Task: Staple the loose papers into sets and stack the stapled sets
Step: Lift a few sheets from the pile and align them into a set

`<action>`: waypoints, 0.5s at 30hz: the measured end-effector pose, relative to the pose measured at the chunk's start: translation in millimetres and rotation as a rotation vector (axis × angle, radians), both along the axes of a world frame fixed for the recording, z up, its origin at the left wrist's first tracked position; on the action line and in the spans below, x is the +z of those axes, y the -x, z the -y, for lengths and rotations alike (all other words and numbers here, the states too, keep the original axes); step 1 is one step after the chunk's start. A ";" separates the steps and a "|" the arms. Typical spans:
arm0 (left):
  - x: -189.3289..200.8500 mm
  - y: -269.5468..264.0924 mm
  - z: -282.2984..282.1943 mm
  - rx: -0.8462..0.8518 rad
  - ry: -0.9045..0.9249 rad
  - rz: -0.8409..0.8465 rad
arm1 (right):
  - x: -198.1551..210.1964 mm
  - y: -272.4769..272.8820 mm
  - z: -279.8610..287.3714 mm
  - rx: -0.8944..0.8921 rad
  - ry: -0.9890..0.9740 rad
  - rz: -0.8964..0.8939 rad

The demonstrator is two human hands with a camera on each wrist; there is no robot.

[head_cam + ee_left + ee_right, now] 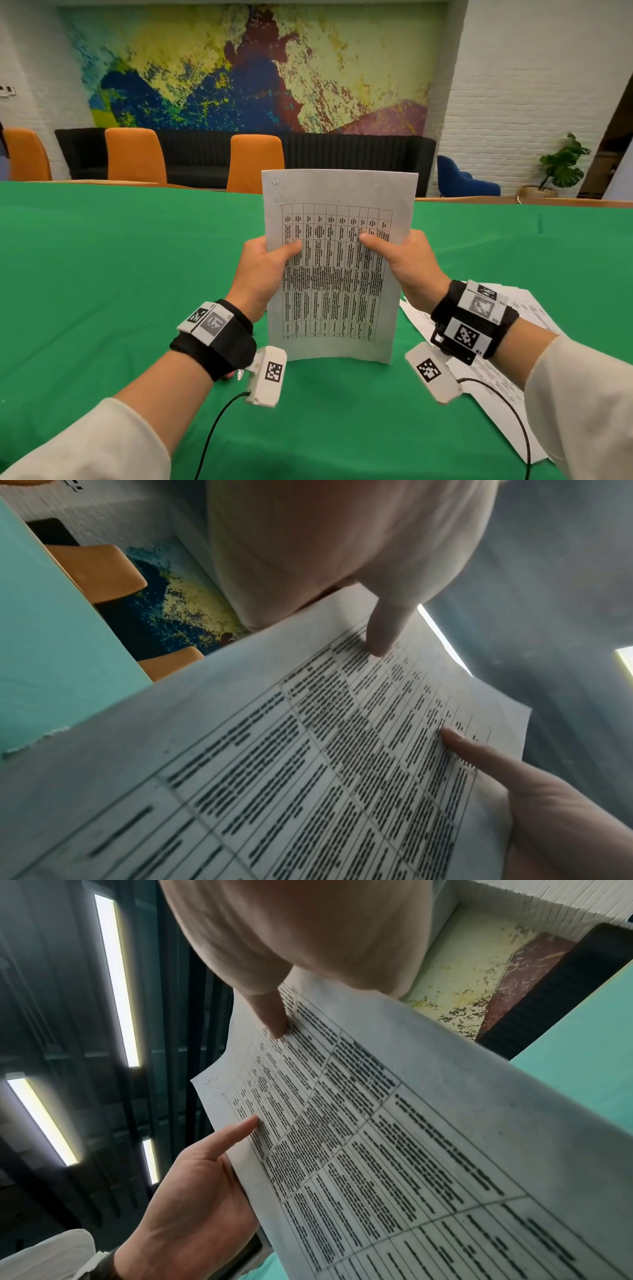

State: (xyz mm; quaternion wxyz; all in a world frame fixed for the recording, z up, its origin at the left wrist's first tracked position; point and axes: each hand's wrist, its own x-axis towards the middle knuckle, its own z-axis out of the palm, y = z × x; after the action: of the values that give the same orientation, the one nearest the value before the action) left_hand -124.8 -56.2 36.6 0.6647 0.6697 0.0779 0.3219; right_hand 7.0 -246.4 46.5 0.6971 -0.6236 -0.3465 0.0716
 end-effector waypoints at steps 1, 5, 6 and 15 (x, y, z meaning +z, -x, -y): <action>-2.2 -0.3 0.0 0.004 -0.006 -0.006 | -1.4 0.0 0.2 0.003 0.002 -0.004; -8.0 -2.1 -0.6 0.008 -0.013 -0.011 | -4.2 -2.0 0.8 -0.010 0.026 0.000; -8.7 -2.1 -0.5 0.011 -0.016 -0.011 | -4.7 -2.0 1.0 -0.012 0.030 0.001; -10.4 -4.2 -0.8 0.022 -0.021 -0.023 | -7.3 -3.4 0.0 -0.021 0.001 -0.015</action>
State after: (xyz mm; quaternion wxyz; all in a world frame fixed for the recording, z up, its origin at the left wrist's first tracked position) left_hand -120.6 -55.4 26.2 0.6530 0.6794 0.0896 0.3225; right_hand 10.4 -246.4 39.2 0.7001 -0.6269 -0.3348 0.0690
